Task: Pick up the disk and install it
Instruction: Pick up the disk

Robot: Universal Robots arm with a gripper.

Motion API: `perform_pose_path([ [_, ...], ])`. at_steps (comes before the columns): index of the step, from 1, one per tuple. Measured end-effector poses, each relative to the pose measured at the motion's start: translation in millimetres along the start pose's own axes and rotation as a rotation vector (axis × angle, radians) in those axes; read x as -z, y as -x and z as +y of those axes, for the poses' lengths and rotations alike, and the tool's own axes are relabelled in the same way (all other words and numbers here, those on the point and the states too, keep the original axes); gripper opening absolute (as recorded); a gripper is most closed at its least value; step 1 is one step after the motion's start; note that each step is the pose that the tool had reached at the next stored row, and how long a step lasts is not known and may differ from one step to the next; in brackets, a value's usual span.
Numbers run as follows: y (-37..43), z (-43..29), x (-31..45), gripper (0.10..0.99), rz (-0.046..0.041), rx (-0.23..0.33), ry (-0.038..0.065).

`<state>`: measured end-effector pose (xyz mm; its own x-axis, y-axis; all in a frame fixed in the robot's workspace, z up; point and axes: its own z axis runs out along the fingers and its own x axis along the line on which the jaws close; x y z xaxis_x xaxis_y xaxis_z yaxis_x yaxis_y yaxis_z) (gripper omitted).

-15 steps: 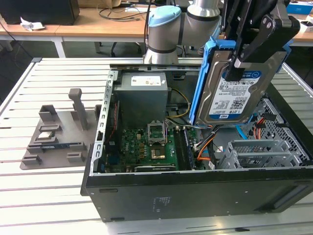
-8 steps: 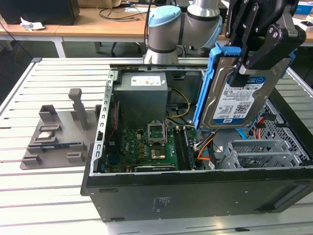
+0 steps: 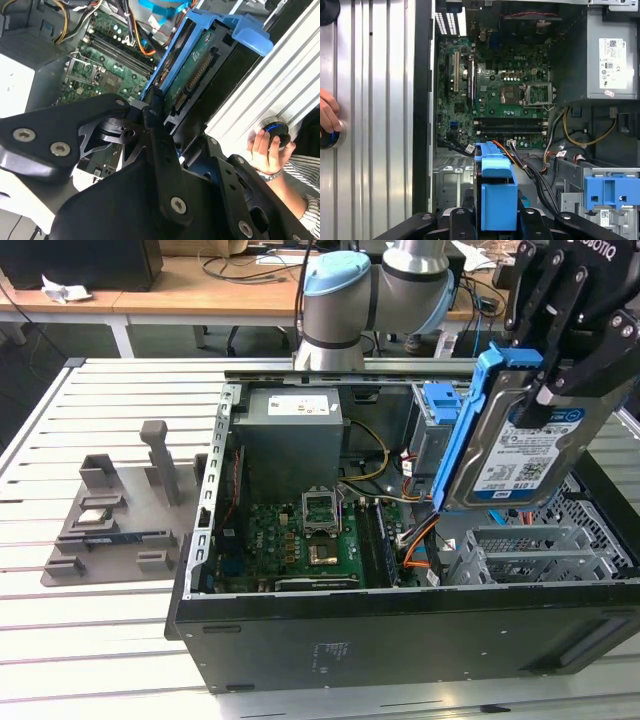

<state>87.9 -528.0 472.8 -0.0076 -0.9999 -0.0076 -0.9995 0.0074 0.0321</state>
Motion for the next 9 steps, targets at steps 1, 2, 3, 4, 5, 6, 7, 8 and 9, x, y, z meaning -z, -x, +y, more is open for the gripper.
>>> perform_pose_path([
  [1,0.0,-3.8,-0.3,0.365,0.0000,0.000,0.000],
  [2,0.0,-7.8,-0.6,0.365,0.0000,0.000,0.000],
  [3,0.0,-11.1,-0.8,0.365,0.0000,0.000,0.000],
  [4,0.0,-14.9,-1.2,0.365,0.0000,0.000,0.000],
  [5,0.0,-18.7,-1.6,0.365,0.0000,0.000,0.000],
  [6,0.0,-20.3,-2.0,0.365,-0.0001,0.000,0.000],
  [7,0.0,-21.9,-2.3,0.365,0.0000,0.000,0.000],
  [8,0.0,-24.8,-3.1,0.365,0.0001,-0.002,0.000],
  [9,0.1,-26.4,-3.9,0.365,0.0010,-0.007,0.000],
])
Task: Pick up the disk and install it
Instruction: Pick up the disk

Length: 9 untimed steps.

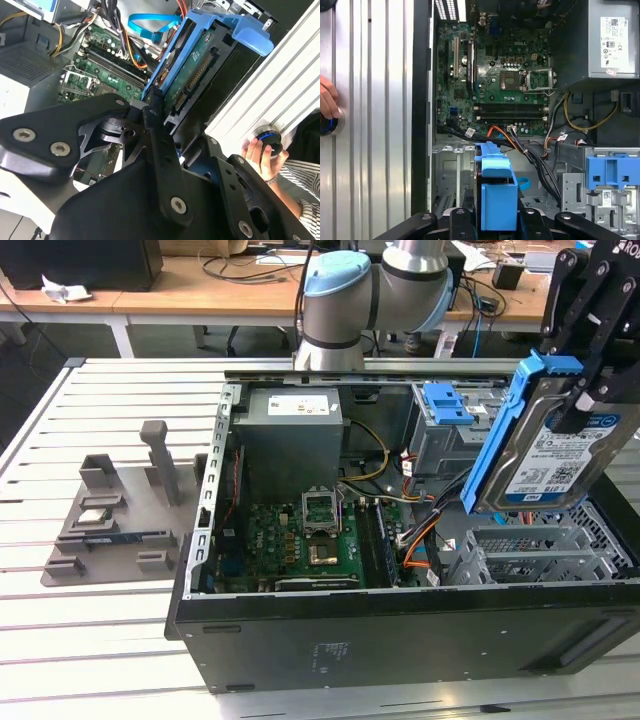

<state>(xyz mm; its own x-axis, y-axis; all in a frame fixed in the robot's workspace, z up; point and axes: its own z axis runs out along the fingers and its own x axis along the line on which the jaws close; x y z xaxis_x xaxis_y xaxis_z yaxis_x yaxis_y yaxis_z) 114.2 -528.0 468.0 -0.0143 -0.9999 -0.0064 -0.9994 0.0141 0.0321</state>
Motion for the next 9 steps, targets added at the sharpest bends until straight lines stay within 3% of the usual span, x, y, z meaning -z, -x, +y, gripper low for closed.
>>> perform_pose_path([
  [3,-0.1,-2.9,-1.7,0.365,0.0050,-0.018,0.000],
  [9,-1.8,-8.4,-5.5,0.365,0.0058,-0.020,0.000],
])
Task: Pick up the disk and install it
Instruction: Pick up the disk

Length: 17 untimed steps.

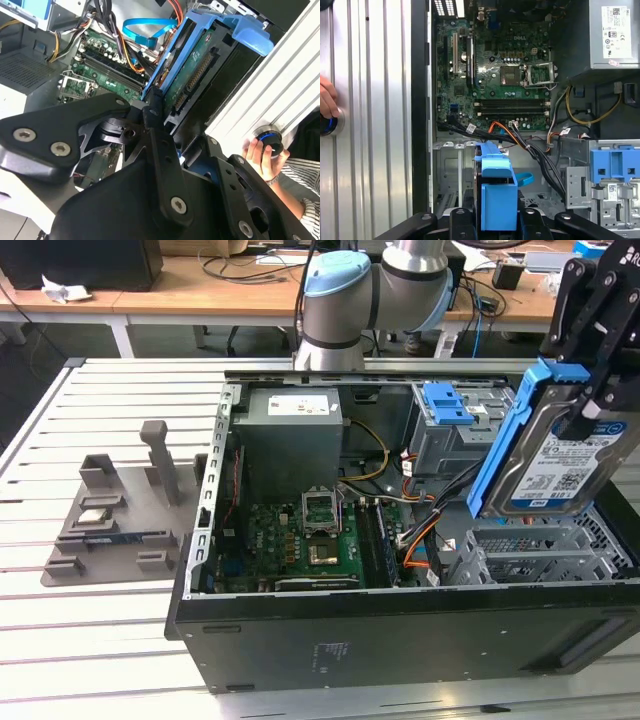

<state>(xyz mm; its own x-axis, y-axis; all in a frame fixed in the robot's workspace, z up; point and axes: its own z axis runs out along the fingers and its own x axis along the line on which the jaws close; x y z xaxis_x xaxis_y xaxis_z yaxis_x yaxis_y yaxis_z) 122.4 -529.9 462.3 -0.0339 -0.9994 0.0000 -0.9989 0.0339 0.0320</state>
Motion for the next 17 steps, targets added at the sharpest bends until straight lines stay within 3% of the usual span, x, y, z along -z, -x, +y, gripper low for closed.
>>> perform_pose_path([
  [3,-5.5,-3.2,-1.2,0.365,0.0008,0.000,0.000],
  [5,-15.9,-5.2,-2.4,0.365,0.0025,0.000,0.000],
  [7,-16.7,-9.0,-3.6,0.365,0.0049,0.000,0.000],
  [17,-16.8,-9.1,-3.7,0.365,0.0074,0.000,0.000],
])
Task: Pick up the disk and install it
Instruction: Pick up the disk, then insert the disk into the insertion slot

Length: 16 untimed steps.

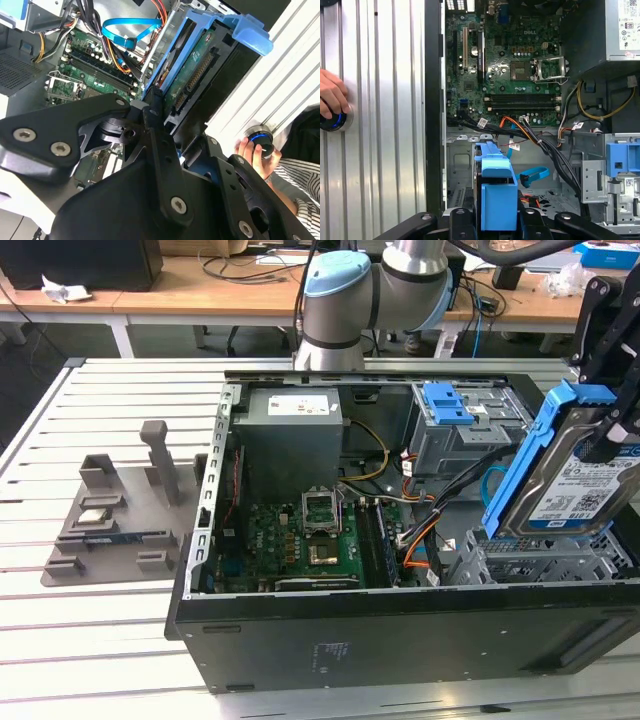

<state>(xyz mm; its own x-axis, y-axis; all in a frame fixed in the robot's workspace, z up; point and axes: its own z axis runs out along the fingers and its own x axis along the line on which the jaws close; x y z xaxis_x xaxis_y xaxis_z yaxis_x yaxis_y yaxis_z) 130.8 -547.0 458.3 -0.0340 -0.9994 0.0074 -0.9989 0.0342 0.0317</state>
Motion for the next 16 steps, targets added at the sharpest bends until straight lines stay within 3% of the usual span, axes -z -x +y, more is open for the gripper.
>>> perform_pose_path([
  [12,0.0,0.0,0.0,0.365,0.0010,0.000,0.000],
  [16,0.1,-0.1,-3.3,0.365,0.0014,0.000,0.000],
])
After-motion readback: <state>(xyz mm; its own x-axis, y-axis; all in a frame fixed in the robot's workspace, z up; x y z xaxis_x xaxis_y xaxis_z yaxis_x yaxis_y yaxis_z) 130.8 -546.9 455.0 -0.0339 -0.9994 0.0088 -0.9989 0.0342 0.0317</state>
